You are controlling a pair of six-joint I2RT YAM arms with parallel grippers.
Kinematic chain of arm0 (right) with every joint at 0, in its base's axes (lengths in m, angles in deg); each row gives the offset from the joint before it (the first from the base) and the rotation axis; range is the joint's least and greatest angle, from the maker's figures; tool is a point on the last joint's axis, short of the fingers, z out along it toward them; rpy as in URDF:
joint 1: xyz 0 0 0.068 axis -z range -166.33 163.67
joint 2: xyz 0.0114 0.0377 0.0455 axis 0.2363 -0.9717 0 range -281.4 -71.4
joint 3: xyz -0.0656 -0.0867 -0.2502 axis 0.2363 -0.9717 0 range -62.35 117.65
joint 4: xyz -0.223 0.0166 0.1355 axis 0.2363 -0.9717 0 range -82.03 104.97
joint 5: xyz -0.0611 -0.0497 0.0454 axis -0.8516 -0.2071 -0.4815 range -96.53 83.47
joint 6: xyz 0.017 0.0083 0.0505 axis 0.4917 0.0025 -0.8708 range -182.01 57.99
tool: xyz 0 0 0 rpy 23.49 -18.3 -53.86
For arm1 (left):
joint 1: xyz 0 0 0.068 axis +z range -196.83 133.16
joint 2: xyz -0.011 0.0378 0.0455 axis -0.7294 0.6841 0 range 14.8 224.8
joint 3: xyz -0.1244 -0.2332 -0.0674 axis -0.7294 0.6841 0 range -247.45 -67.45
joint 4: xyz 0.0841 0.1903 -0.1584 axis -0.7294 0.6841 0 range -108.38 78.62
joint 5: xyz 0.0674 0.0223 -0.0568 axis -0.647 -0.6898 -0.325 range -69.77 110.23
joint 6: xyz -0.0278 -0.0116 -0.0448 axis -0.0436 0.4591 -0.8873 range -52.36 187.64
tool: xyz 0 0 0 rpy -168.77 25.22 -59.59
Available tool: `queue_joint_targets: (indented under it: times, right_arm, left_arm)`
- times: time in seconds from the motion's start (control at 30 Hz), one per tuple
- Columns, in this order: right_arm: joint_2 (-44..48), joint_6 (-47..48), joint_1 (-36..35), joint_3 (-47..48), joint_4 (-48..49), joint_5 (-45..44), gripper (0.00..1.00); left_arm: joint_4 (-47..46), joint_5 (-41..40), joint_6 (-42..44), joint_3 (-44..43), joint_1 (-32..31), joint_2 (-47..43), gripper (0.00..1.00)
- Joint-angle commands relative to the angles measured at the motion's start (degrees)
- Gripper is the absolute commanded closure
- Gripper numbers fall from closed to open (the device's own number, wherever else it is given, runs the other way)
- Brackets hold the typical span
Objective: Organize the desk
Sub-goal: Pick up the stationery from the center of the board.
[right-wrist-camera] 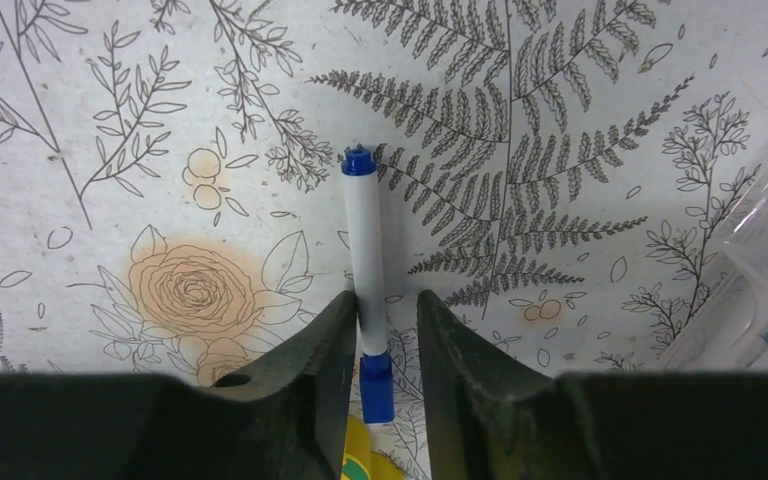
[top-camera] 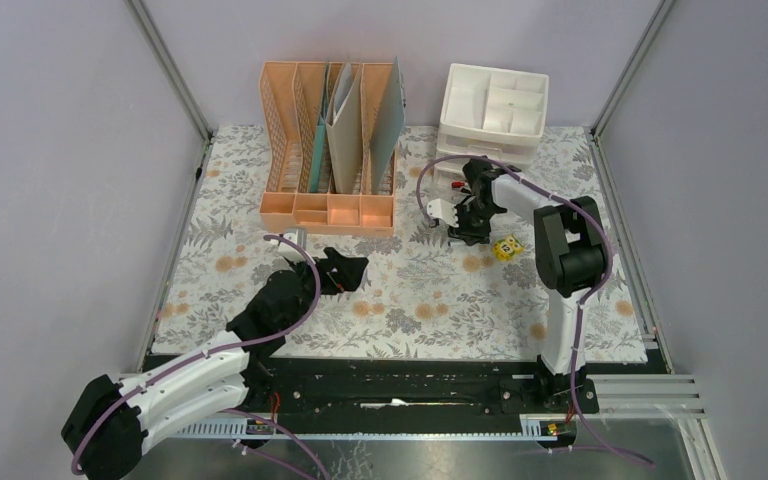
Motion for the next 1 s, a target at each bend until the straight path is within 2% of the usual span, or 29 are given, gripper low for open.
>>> queue_joint_targets:
  times: [0.0, 0.13, 0.3, 0.47, 0.73, 0.97]
  right_arm:
    - [-0.9, -0.6, -0.7, 1.4, -2.0, -0.3, 0.7]
    - [-0.9, -1.9, -1.1, 0.3, -1.6, -0.1, 0.87]
    - [1.1, -3.9, -1.5, -3.4, 1.9, 0.1, 1.0]
    - [5.2, -8.3, -1.8, -5.0, 2.9, 1.9, 1.0]
    - [13.4, -11.3, -1.8, -2.4, 0.8, 4.1, 1.0]
    - [14.5, -12.1, -1.8, 2.9, -0.1, -1.0, 1.0]
  left_arm:
    - [-1.1, 0.2, 0.0, 0.3, 0.4, -0.4, 0.01]
    - [-1.1, 0.3, -0.2, 0.5, 0.4, -0.6, 0.01]
    - [-0.7, 0.4, -0.3, 0.6, 0.4, -1.0, 0.01]
    - [-0.6, 0.3, -0.4, 0.8, 0.4, -1.3, 0.01]
    - [-1.5, 0.9, -0.5, 0.4, 0.4, -0.1, 0.01]
    - [-1.2, 0.9, -0.7, 0.7, 0.4, -0.8, 0.01]
